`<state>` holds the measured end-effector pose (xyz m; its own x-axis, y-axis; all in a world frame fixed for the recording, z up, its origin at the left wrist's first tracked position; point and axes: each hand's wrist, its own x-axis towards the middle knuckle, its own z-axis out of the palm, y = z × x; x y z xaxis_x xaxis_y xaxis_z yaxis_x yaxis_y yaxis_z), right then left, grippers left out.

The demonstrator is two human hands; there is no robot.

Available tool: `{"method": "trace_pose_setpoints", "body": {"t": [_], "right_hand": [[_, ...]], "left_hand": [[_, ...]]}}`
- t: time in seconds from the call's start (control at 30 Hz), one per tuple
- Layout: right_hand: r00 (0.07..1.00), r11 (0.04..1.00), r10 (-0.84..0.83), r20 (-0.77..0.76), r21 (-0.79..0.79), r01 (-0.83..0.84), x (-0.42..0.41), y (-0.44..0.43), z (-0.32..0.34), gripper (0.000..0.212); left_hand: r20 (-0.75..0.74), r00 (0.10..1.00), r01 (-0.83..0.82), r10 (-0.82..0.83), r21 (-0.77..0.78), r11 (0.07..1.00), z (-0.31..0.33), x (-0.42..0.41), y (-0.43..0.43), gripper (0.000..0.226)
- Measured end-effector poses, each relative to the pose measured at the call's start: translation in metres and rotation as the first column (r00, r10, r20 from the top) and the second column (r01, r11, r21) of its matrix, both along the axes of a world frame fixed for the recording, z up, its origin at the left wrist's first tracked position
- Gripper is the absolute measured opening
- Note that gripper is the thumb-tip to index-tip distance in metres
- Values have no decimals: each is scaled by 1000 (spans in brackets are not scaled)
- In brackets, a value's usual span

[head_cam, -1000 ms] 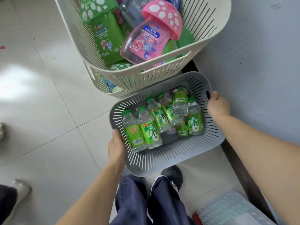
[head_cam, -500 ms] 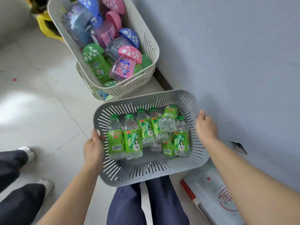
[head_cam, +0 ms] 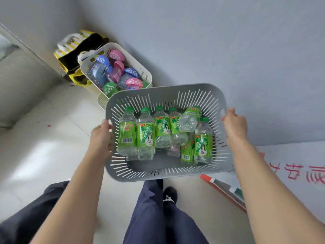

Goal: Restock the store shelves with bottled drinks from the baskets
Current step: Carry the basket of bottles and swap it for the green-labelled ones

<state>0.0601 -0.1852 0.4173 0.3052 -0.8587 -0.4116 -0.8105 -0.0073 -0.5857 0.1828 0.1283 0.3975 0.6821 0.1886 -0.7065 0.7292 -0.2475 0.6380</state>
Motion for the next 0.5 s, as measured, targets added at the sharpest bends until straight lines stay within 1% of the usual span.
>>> {"method": "trace_pose_setpoints", "body": {"t": [0.13, 0.23, 0.37, 0.5], "right_hand": [[998, 999, -47, 48, 2, 47, -47, 11, 47, 54], [995, 996, -84, 53, 34, 82, -85, 23, 69, 57], [987, 988, -149, 60, 54, 146, -132, 47, 95, 56], [969, 974, -226, 103, 23, 225, -183, 83, 115, 53]], "left_hand": [[43, 995, 96, -95, -24, 995, 50, -14, 6, 32], [48, 988, 147, -144, -77, 986, 81, -28, 15, 33], [50, 974, 226, -221, -119, 967, 109, -50, 27, 31], [71, 952, 306, -299, -134, 943, 127, -74, 38, 29]]}}
